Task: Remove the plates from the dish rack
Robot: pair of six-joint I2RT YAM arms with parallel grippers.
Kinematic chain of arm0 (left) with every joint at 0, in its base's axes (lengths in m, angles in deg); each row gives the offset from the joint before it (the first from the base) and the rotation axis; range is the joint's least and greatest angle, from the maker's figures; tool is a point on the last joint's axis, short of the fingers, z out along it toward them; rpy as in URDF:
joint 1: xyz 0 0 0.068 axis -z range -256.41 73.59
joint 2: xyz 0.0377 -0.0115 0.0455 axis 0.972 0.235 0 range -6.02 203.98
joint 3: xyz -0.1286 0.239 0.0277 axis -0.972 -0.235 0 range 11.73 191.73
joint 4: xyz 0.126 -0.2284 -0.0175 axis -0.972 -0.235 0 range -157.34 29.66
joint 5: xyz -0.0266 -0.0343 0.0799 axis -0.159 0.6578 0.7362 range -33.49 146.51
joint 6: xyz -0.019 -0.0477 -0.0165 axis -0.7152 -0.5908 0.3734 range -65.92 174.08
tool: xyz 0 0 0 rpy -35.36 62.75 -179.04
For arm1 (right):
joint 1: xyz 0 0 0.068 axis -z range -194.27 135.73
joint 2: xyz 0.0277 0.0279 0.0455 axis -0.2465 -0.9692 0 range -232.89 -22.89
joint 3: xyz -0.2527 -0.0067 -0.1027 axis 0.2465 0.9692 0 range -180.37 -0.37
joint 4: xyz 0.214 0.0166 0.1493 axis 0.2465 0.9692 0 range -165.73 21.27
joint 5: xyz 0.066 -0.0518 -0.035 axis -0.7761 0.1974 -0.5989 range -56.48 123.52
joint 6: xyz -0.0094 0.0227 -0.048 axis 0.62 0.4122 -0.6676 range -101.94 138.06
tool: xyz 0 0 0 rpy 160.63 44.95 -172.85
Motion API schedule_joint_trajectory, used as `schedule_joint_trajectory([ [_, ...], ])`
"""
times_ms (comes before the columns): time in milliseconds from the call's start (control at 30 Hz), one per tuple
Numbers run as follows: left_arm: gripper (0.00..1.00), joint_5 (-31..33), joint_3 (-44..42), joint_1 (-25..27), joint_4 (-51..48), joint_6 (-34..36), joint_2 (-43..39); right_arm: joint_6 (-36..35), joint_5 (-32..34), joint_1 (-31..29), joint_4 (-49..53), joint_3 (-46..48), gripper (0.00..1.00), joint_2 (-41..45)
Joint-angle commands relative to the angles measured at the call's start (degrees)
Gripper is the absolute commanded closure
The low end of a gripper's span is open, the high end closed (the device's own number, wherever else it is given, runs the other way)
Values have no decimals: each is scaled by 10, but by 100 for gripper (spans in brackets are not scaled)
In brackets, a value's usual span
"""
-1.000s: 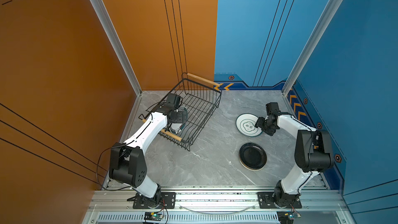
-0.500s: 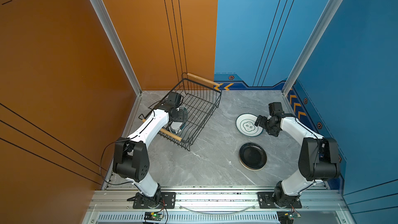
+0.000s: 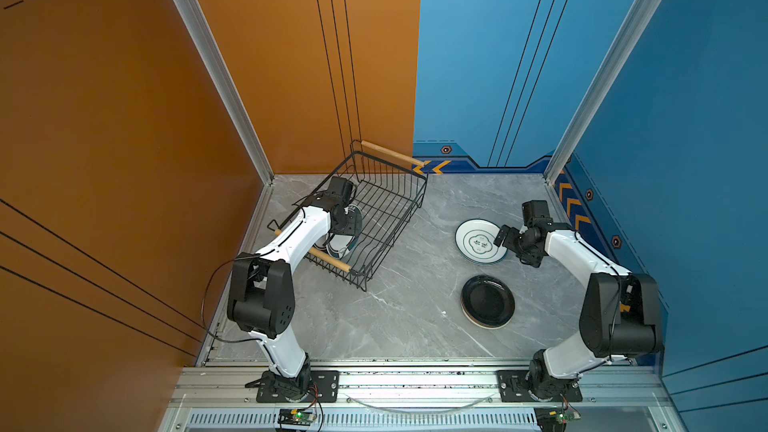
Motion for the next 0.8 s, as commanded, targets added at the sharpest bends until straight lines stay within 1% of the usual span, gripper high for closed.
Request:
schedule_joint_trajectory([
  [0, 25, 6, 13, -5, -1, 6, 9, -11, -9, 6, 11, 15, 0, 16],
  [300, 55, 12, 11, -5, -3, 14, 12, -15, -22, 15, 1, 30, 0, 25],
  [467, 68, 17, 8, -6, -7, 25, 13, -16, -27, 18, 0, 35, 0, 33],
  [633, 78, 18, 5, -6, -8, 31, 14, -17, -32, 20, -1, 40, 0, 41],
  [767, 84, 18, 3, -6, -9, 36, 10, -18, -35, 21, -2, 44, 0, 46],
])
